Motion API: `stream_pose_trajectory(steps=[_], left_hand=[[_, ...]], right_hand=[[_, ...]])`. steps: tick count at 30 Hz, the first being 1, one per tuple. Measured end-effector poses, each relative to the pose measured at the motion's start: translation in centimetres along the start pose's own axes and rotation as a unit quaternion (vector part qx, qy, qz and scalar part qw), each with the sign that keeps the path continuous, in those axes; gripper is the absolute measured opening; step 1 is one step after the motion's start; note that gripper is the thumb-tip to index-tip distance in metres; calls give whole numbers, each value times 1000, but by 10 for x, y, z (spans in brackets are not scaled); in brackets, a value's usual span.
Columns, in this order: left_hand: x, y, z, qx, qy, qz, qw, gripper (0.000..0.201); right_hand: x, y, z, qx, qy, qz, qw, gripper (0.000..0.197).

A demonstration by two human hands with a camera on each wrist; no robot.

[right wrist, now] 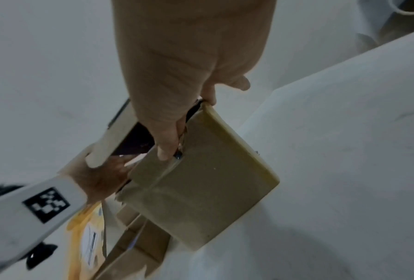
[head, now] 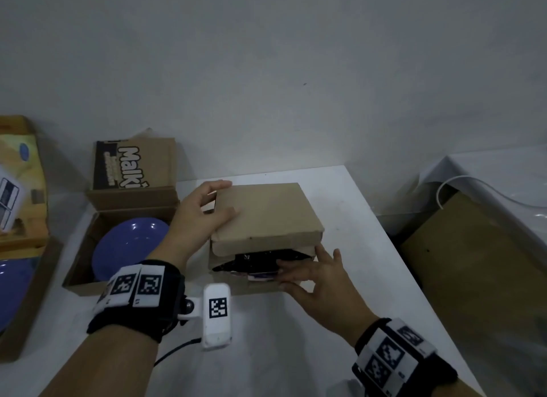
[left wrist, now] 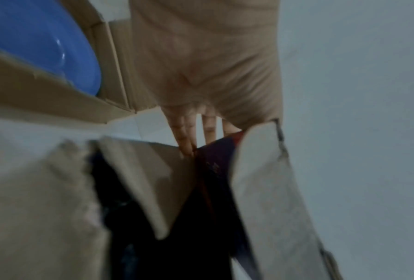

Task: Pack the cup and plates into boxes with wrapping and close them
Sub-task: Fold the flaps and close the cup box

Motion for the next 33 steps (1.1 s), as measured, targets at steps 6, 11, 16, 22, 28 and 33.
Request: stream_pose_trajectory(steps=[6,11,16,22,28,33], left_hand=[[2,0,13,-149,-75,10,986,31],[2,1,19,-149,-61,28,986,30],[4,-2,21,-131,-54,16,990,24],[6,-4,17,-96,-42,-2,994,22],[8,-4,18,-100,-41,-1,994,22],[6,-6,15,-115,-40,-9,992,22]], right_hand=[[9,-8,-2,156,97,-108,977,15],[14,6,-1,113,131,-170,970,6],[11,9,1,114,95,-213,966,13],[0,12,2,150,58,-239,958,25],[-11,16,0,135,6,-219,966,40],[-18,14,6,-100,-89,-241,961,44]])
Point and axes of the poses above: each hand's wrist, its own x-axis away from the middle knuckle, its own y-axis out of the back of the hand, z = x × y, the point moved 1 cm from there along -x, towards the middle knuckle, and after that the axes turned 2 degrees about x, right-handed, at the moved point
